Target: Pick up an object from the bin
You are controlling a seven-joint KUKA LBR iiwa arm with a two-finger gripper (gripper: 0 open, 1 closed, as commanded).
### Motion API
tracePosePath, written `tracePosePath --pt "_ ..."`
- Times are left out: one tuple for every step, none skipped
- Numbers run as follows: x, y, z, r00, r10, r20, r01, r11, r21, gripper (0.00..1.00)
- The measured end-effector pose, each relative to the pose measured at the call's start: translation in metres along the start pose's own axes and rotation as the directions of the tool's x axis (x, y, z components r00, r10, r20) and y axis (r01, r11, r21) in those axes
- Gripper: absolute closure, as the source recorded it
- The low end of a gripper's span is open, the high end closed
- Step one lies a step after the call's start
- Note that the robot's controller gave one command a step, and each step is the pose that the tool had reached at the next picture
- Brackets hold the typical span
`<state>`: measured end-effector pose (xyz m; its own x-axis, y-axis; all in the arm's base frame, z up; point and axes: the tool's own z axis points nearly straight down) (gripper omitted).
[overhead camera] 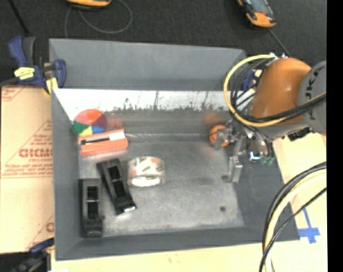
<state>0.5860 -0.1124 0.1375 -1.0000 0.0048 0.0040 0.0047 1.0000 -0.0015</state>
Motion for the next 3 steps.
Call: tracePosePath --pt "-0.002 0.0 -0.005 1.0 -0.003 0.008 0.003 1.0 0.001 0.0" --pt "-0.068 -0.023 0.053 0.999 -0.049 0.019 0.049 0.999 0.0 0.0" --pt "-0.07 -0.027 -0.007 0.999 0.035 0.015 -0.035 0.999 -0.002 0.0"
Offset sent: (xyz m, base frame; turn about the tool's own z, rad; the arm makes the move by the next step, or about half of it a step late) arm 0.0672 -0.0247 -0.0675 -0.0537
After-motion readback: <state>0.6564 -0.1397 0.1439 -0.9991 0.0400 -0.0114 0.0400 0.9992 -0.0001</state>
